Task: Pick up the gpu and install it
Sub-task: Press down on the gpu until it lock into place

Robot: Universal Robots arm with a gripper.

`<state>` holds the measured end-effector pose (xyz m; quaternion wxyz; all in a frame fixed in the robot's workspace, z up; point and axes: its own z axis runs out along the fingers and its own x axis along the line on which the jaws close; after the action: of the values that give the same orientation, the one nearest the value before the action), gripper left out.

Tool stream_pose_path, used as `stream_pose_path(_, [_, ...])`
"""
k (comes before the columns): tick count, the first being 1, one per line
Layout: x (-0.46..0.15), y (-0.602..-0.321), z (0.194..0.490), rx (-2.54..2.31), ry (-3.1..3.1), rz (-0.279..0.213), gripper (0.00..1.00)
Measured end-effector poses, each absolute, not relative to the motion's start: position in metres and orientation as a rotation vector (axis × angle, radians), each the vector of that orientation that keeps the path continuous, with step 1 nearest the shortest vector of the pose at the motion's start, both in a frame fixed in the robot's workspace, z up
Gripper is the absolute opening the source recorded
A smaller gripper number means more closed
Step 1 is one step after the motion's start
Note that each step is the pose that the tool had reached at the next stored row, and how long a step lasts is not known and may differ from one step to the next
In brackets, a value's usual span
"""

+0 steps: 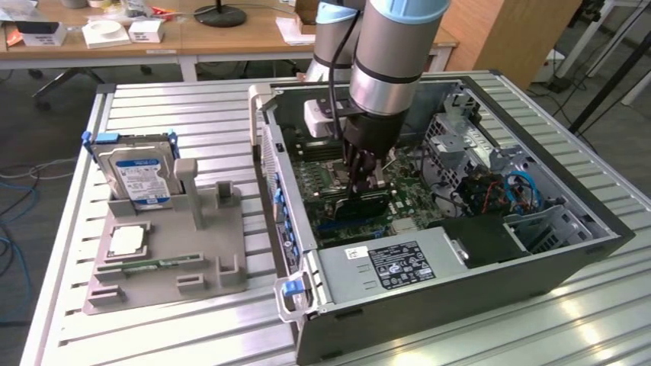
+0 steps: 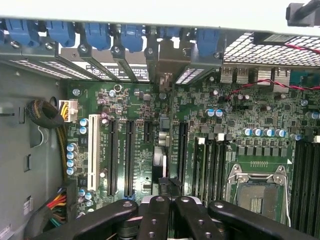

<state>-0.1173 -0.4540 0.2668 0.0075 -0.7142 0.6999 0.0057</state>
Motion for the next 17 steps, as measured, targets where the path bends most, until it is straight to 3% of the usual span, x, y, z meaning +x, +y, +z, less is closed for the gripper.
stream_pose_path(17, [-0.1184, -0.4541, 0.2652, -2.233, 2.189, 0.018, 0.10])
